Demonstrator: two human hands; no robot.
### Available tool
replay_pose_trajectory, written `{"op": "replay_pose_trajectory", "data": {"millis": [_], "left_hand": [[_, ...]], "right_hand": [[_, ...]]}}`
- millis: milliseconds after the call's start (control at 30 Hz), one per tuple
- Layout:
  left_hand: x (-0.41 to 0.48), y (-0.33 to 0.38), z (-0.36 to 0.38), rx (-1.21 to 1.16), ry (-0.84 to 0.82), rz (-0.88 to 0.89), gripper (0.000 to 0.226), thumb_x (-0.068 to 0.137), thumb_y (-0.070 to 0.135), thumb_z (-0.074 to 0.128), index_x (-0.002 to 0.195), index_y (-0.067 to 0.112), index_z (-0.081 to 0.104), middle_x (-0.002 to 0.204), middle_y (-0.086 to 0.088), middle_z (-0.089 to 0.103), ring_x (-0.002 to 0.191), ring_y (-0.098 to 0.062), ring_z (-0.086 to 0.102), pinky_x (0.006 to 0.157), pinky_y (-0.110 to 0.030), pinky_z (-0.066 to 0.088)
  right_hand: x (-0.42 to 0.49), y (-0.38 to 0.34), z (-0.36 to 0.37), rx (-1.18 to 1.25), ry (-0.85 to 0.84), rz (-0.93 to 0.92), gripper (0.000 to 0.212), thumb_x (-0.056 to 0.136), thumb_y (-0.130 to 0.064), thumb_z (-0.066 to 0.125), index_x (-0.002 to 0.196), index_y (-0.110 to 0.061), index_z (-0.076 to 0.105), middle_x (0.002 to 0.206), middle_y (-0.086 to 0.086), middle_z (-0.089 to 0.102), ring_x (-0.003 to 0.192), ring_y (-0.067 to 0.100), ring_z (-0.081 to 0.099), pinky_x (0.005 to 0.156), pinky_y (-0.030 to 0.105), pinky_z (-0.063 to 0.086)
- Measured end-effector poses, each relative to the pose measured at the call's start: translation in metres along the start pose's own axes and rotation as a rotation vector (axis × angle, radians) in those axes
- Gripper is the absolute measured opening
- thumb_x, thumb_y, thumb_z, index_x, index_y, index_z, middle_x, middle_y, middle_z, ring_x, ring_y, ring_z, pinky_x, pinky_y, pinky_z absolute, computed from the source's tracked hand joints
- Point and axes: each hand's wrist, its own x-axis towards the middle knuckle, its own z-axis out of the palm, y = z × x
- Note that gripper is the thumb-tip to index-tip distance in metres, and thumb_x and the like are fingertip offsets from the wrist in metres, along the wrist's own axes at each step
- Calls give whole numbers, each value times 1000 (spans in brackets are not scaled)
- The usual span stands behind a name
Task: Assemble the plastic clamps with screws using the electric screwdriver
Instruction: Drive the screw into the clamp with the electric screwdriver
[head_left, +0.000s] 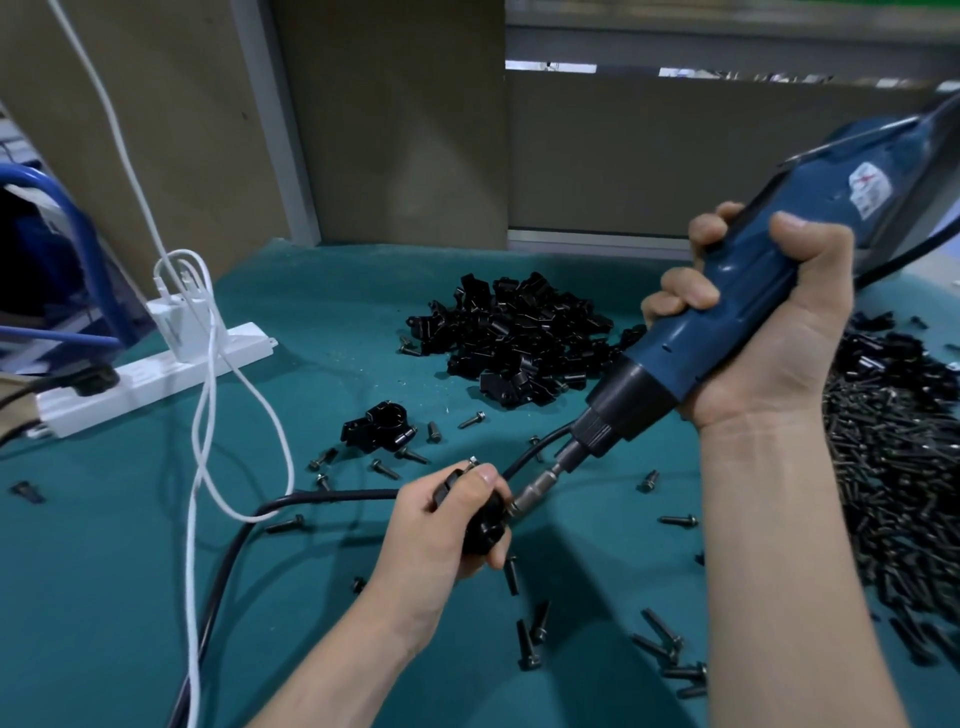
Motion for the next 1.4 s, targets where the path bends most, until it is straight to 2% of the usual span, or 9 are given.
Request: {"op": "replay_pose_trajectory", "data": {"millis": [100, 333, 433, 1067, 1233, 1400], "left_hand": [[0, 1, 1, -14, -11, -22, 22, 68, 47, 60, 58, 28, 65, 43, -4, 50, 38, -11, 37, 38, -15, 28], [-1, 2, 0, 12, -15, -23, 29, 76, 42, 53, 53, 26, 61, 44, -6, 51, 39, -13, 35, 39, -18, 27], [-1, 1, 1, 4, -15, -44, 31, 77, 42, 53, 51, 25, 59, 43, -7, 49, 39, -15, 31, 39, -20, 24], [1, -3, -1, 36, 112, 38, 28, 76, 37, 52, 59, 17, 59, 42, -9, 48, 36, -11, 36, 37, -16, 26], [2, -4, -2, -1, 122, 17, 22, 73, 31, 67, 58, 17, 59, 41, -9, 47, 35, -12, 34, 36, -17, 26], [3, -6, -2, -4, 130, 26, 29, 76, 39, 52, 53, 24, 62, 41, -8, 48, 36, -11, 35, 37, -17, 26]], "right_hand": [[0, 0, -3, 47, -9, 22, 18, 76, -32, 46, 85, -18, 51, 74, -8, 55, 43, 5, 41, 48, 20, 38], [1, 7, -3, 60, -74, 37, 14, 81, -29, 47, 86, -17, 52, 75, -8, 55, 44, 4, 43, 47, 18, 39], [2, 7, -4, 80, -100, 47, 15, 85, -29, 42, 86, -17, 52, 73, -9, 56, 44, 5, 44, 48, 19, 40], [5, 19, -8, 92, -40, 57, 12, 88, -26, 44, 86, -17, 51, 73, -7, 58, 43, 6, 45, 47, 19, 42], [6, 21, -5, 99, -47, 63, 11, 83, -25, 47, 85, -16, 51, 72, -6, 58, 43, 6, 45, 47, 20, 42], [7, 23, -5, 88, -35, 69, 10, 82, -25, 47, 84, -16, 51, 71, -6, 58, 43, 6, 44, 47, 20, 41]]}}
